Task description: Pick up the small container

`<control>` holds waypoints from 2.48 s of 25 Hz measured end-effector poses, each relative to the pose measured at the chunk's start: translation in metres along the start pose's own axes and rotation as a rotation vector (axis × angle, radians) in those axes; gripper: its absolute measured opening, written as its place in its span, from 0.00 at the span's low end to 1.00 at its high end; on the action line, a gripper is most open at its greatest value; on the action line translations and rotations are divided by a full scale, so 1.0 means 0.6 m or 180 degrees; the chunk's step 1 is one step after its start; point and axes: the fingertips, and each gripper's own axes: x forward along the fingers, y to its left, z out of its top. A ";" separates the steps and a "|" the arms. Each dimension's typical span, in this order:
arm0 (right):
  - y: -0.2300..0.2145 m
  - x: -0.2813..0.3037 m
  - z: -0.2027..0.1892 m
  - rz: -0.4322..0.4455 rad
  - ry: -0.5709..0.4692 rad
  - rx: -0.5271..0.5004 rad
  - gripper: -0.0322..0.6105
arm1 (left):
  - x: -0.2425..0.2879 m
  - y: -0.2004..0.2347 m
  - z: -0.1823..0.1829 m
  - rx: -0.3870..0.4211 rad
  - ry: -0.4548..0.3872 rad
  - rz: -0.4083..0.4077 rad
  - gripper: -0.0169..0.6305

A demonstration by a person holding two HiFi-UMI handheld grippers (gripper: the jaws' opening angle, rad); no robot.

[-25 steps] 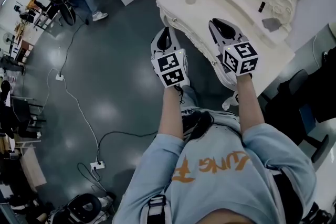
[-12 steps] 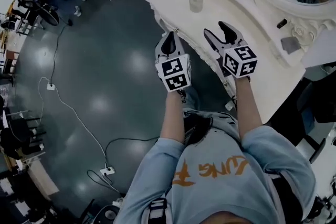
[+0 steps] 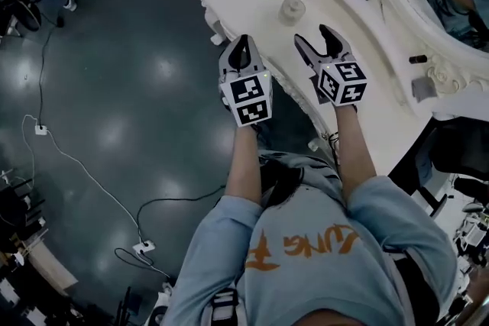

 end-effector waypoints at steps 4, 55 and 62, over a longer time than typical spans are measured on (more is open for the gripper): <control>-0.017 0.050 -0.016 -0.0146 0.0195 -0.0023 0.53 | 0.042 0.032 -0.010 -0.0121 0.0099 -0.0006 0.06; -0.045 0.072 0.220 -0.0471 -0.0422 -0.0226 0.56 | 0.106 0.002 0.215 0.0675 -0.0516 -0.0321 0.06; -0.053 0.044 0.265 -0.0530 -0.0599 -0.0305 0.56 | 0.101 -0.011 0.251 0.0690 -0.0671 -0.0377 0.06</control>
